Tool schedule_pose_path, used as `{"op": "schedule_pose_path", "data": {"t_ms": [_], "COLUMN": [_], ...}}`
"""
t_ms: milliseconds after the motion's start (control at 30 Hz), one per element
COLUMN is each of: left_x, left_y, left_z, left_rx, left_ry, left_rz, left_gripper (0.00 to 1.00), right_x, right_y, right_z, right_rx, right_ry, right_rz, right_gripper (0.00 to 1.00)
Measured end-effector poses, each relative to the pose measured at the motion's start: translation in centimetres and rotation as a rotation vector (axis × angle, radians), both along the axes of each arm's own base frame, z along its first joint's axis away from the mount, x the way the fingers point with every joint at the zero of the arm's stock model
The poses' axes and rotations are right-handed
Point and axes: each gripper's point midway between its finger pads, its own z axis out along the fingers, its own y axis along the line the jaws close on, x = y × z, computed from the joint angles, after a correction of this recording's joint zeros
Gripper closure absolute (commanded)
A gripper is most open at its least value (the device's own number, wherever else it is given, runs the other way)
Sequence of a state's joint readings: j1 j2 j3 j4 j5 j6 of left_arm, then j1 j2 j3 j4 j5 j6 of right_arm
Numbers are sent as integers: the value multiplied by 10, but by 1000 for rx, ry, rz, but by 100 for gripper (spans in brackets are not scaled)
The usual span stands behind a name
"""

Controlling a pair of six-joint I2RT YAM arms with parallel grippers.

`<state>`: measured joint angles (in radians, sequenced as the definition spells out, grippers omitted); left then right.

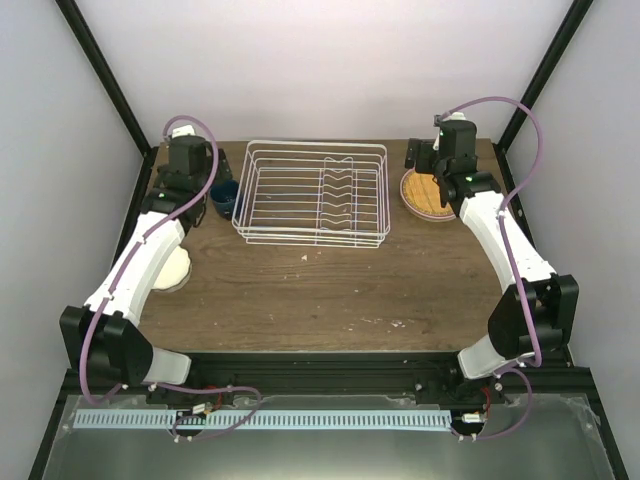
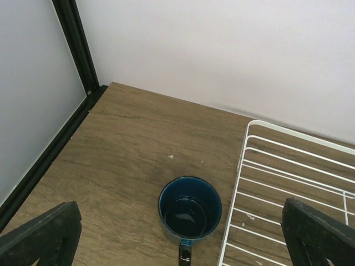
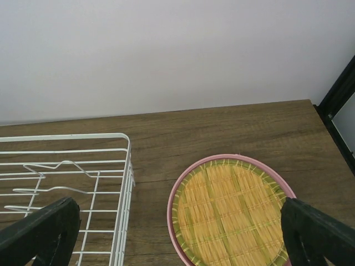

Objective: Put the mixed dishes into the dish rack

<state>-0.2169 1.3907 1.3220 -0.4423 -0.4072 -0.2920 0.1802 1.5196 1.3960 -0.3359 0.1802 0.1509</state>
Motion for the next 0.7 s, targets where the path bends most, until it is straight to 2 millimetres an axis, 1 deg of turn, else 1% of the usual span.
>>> {"op": "schedule_pose_path", "data": {"t_ms": [233,333,433,567,700], "left_x": [-2,-2,-2,0,18], "left_y": [-3,-13,-28,-44,-56], "left_z": [-12,-17,-24,-29,-29], "left_rx": [-4,14,40,71,92], "left_ry": [5,12,29,68,110], "left_rz": [-20,-99,-211,-330,-395], "left_gripper": [0,0,0,0,0], "right_x": [1,1,4,10,16], "right_y": [1,1,5,18,42], "right_z": [-3,-5,-2,6,5], "right_rx": [-3,-5,5,49,96], "right_ry": [8,19,26,40,92], "right_rz": [6,8,26,73,130], "right_gripper": [0,0,0,0,0]}}
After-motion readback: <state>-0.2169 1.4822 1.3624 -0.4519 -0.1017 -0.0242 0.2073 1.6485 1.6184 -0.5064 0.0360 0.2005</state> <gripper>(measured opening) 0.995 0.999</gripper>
